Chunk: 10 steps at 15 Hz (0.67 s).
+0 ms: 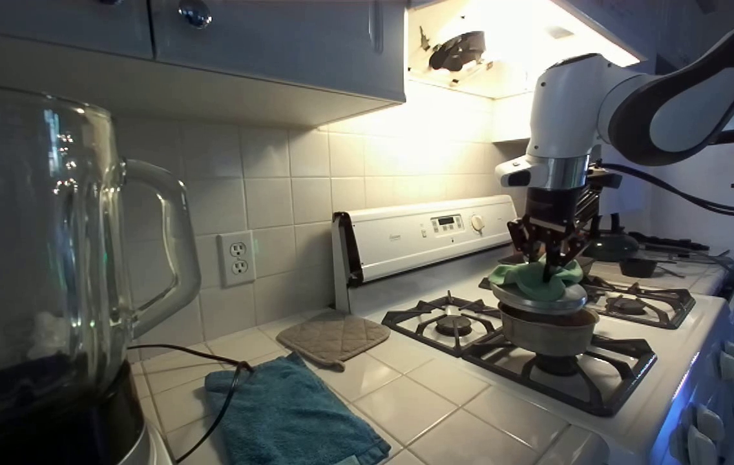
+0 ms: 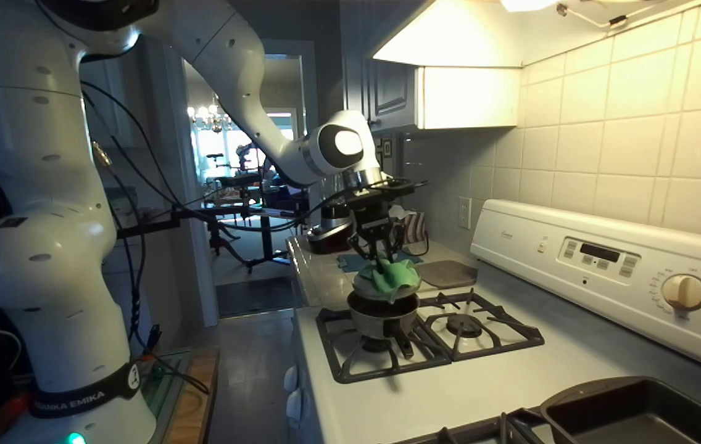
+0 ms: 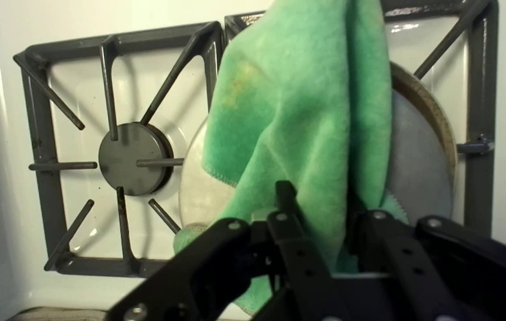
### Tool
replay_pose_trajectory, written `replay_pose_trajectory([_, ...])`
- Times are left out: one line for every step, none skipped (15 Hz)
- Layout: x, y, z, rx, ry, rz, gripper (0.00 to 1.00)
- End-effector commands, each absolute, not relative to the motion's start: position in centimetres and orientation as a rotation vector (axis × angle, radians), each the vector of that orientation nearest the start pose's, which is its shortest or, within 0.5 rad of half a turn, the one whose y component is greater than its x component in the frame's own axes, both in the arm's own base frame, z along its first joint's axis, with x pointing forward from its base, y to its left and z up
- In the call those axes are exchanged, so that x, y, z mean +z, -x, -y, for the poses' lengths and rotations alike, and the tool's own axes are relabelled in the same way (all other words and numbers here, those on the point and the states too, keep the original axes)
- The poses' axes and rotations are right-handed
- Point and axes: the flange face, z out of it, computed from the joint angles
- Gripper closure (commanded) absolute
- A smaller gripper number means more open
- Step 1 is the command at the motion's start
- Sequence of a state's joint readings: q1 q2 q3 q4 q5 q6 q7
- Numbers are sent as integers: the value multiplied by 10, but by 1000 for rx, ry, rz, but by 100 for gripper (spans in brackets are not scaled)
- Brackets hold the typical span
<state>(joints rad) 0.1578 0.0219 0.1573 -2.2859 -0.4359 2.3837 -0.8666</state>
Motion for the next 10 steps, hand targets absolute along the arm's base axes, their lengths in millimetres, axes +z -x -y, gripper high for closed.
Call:
replay_pose_trajectory([365, -491, -186, 35, 2494, 2471, 93])
replay_pose_trajectory([366, -488, -197, 40, 2461, 2511, 93])
replay_pose_trajectory([367, -486, -206, 41, 2429, 2545, 93])
replay_pose_trajectory([367, -484, -217, 37, 2387, 2578, 93])
replay_pose_trajectory([366, -482, -226, 42, 2356, 2607, 93])
replay_pose_trajectory([366, -479, -237, 36, 2310, 2636, 93])
replay_pose_trajectory([365, -477, -246, 28, 2266, 2663, 93])
replay_pose_trajectory([364, -476, -255, 18, 2224, 2688, 93])
replay_pose_trajectory([362, -475, -264, 6, 2171, 2712, 93])
replay_pose_trajectory([359, -475, -272, -19, 2097, 2734, 93])
